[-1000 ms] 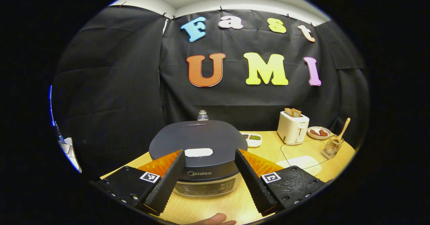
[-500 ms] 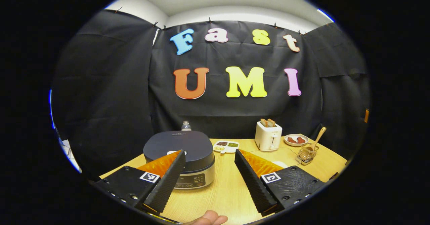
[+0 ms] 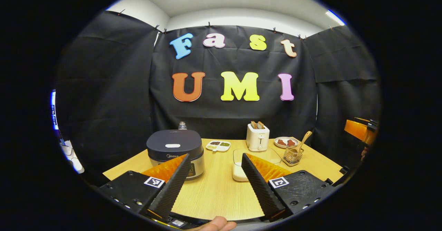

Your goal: Close the left gripper, press the button to open the rice cooker; take a wooden spoon from the chopstick holder with the right hand, scoop a spoonful of rice and pour it into the rice cooker, then put the wooden spoon back into the chopstick holder.

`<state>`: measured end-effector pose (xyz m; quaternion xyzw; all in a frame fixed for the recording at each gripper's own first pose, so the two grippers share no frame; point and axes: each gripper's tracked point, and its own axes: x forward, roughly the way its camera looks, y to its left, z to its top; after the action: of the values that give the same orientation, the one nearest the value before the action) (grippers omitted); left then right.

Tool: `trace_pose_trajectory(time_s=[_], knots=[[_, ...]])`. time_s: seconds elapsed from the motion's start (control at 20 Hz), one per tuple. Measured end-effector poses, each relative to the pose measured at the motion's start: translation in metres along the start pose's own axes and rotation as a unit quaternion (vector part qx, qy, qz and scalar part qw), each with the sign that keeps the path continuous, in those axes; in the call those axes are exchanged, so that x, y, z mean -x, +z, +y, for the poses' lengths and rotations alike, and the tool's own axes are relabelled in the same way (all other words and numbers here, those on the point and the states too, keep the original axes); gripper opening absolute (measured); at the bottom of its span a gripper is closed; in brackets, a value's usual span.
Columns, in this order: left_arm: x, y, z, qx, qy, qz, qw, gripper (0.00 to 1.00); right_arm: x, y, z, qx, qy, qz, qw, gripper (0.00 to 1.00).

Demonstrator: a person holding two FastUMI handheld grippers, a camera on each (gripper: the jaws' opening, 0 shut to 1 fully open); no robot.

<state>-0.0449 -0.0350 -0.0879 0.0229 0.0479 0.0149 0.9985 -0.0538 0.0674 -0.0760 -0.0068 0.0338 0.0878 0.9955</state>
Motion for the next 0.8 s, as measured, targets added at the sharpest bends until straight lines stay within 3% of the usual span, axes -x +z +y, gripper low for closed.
trace_pose_trajectory(time_s=[0.25,0.3,0.6,0.65,0.75,0.8], knots=[[0.008,0.009,-0.008,-0.003,-0.015,-0.006,1.000,0.94,-0.007,-0.003,-0.017,0.012,-0.025,0.013,1.000,1.00],[0.009,0.009,-0.009,-0.004,-0.016,-0.007,1.000,0.94,-0.007,-0.003,-0.017,0.010,-0.025,0.012,1.000,0.96],[0.010,0.006,-0.018,-0.009,-0.026,-0.001,1.000,0.94,-0.009,-0.003,-0.015,0.012,-0.020,0.013,1.000,0.96],[0.011,0.005,-0.020,-0.013,-0.024,0.002,1.000,0.94,-0.010,-0.004,-0.014,0.011,-0.019,0.013,1.000,1.00],[0.017,0.010,-0.022,-0.023,-0.023,-0.003,0.999,0.94,-0.014,-0.008,-0.015,0.007,-0.019,0.018,1.000,0.96],[0.017,0.013,-0.027,-0.026,-0.027,-0.007,0.999,0.94,-0.016,-0.010,-0.017,0.005,-0.020,0.022,1.000,1.00]])
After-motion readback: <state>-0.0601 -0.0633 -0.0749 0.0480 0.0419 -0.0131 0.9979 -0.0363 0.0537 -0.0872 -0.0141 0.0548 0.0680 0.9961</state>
